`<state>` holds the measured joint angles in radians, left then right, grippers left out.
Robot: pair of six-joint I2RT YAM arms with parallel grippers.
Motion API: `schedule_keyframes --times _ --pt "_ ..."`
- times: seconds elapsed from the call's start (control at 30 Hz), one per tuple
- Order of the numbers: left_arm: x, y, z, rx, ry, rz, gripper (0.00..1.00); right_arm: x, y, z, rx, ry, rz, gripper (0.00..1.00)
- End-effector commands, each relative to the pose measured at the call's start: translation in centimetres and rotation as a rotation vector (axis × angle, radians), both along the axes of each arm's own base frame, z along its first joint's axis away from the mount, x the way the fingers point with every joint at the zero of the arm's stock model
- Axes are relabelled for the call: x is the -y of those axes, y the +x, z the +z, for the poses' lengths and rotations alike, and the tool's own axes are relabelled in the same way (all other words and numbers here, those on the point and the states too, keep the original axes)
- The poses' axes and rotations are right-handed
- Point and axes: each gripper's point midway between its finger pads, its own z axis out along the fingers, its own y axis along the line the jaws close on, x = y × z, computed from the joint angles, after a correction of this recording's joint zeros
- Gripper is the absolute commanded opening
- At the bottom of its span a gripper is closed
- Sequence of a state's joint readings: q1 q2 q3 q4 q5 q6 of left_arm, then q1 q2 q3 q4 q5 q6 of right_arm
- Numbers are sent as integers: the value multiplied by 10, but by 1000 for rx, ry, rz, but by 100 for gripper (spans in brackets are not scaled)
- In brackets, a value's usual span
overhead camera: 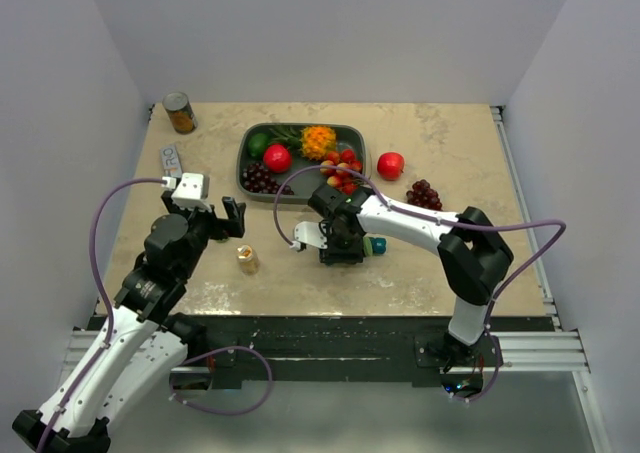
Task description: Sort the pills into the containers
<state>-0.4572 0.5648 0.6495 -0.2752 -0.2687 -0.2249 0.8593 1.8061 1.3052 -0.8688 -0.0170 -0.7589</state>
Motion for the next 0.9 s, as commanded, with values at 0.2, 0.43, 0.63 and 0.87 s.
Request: schedule_keyframes --times 0.2,0.43,0.63,0.87 --pt "-5 1 11 32 -20 30 100 -7 9 17 41 5 -9 0" --pt "-5 1 11 33 -21 28 100 -7 9 18 49 -16 8 0" --pt "-5 1 11 33 -22 27 100 -7 6 17 51 -46 26 0" --pt "-4 1 11 33 -22 24 100 -6 7 17 53 -58 25 0"
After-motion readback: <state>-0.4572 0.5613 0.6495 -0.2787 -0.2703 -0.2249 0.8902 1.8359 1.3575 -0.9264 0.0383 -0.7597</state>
